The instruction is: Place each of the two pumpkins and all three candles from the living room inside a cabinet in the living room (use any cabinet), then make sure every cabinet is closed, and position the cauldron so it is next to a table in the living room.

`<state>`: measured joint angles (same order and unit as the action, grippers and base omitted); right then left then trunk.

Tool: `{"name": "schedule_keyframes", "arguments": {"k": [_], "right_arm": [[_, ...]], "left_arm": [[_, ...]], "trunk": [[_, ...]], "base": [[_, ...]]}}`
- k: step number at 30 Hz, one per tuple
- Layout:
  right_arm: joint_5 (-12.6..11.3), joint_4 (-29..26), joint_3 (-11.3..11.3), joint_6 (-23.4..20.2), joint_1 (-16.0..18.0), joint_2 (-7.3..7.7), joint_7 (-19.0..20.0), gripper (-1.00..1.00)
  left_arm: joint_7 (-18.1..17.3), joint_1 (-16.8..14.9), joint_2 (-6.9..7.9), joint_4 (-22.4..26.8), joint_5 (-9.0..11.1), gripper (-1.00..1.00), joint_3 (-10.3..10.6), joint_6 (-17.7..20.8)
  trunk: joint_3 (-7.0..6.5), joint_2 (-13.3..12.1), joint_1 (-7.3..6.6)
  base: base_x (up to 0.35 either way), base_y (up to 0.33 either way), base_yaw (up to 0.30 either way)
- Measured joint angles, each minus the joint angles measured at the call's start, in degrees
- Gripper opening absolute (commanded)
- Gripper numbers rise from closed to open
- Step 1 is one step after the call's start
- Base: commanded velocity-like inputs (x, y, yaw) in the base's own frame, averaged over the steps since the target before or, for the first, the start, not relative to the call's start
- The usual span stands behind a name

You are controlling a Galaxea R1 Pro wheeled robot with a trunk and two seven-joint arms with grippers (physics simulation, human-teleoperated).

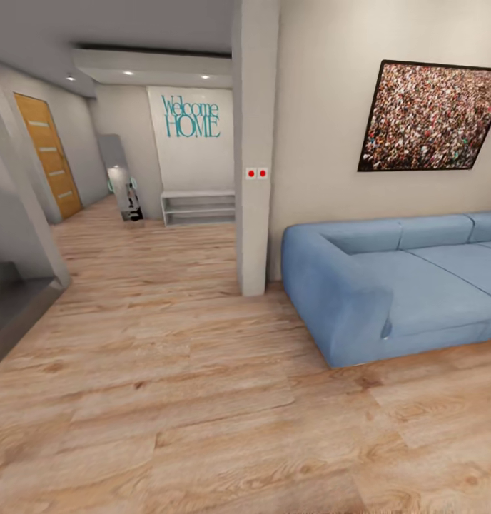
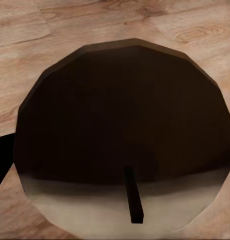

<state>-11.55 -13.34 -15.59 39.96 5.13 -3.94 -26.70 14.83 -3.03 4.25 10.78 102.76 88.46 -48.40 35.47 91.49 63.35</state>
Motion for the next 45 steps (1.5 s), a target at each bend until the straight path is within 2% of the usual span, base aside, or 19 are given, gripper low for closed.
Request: {"name": "schedule_keyframes", "arguments": {"k": [6, 20, 22, 25, 27, 31, 32, 37, 42, 44, 45], "right_arm": [[0.13, 0.27, 0.08, 0.07, 0.00, 0.10, 1.83, -1.00], [-0.21, 1.16, 0.74, -0.28, -0.01, 0.32, 1.99, -1.00], [-2.14, 2.84, 1.69, -0.24, -0.01, 0.42, 2.03, -1.00], [-5.15, 4.46, 1.80, -0.05, 0.00, 0.77, 2.90, -1.00], [-6.22, 5.49, 1.92, 0.24, 0.00, 1.35, 4.00, -1.00], [-6.64, 7.67, 1.41, 1.61, 0.00, 1.81, 5.08, -1.00], [-6.90, 8.17, 1.86, 1.87, 0.01, 1.83, 5.19, -1.00], [-6.61, 8.71, 1.52, 1.89, 0.02, 1.87, 8.39, -1.00], [-6.65, 8.75, 1.57, 1.91, 0.02, 1.84, 8.81, -1.00], [-6.53, 8.74, 1.41, 1.88, 0.02, 1.84, 8.85, -1.00], [-6.52, 8.73, 1.33, 1.85, 0.01, 1.84, 8.88, -1.00]], "left_arm": [[0.07, 0.01, -0.08, 0.00, 0.00, 1.00, -0.08, 1.70], [0.07, 0.01, -0.17, 0.00, -0.01, 1.00, -0.09, 1.88], [0.07, 0.01, -0.13, 0.00, -0.01, 1.00, -0.10, 1.88], [0.07, 0.01, -0.11, 0.00, -0.01, 1.00, -0.10, 1.87], [0.07, 0.01, -0.04, 0.00, 0.00, 1.00, -0.10, 1.85], [0.14, 0.01, 0.26, 0.00, 0.15, 1.00, -0.11, 1.89], [0.15, 0.02, 0.30, 0.00, 0.15, 1.00, -0.08, 1.91], [0.07, 0.57, 0.25, 0.00, 0.18, 1.00, -0.02, 1.95], [0.06, 0.71, 0.38, -0.02, 0.18, 1.00, -0.08, 2.89], [-0.01, 0.71, 0.41, -0.13, 0.17, 1.00, -0.14, 5.07], [-0.04, 0.71, 0.41, -0.54, 0.13, 1.00, -0.17, 7.33]], "trunk": [[-1.08, -2.41, -1.32], [-3.59, -8.02, -4.39], [-3.95, -8.83, -4.83], [-4.49, -10.03, -5.49], [-4.85, -10.83, -5.93], [-5.56, -12.44, -6.81], [-5.75, -12.84, -7.03], [-6.65, -14.84, -8.13], [-6.65, -14.86, -8.14], [-6.65, -14.86, -8.13], [-6.65, -14.86, -8.12]], "base": [[0.000, 0.000, -0.269], [0.000, 0.000, -0.277], [0.000, 0.000, -0.283], [0.000, 0.000, -0.269], [0.000, 0.000, -0.142], [0.000, 0.000, -0.035], [0.000, 0.000, -0.003], [0.000, 0.000, -0.001], [-0.003, 0.000, -0.004], [-0.149, 0.000, -0.128], [-0.234, 0.000, -0.190]]}}
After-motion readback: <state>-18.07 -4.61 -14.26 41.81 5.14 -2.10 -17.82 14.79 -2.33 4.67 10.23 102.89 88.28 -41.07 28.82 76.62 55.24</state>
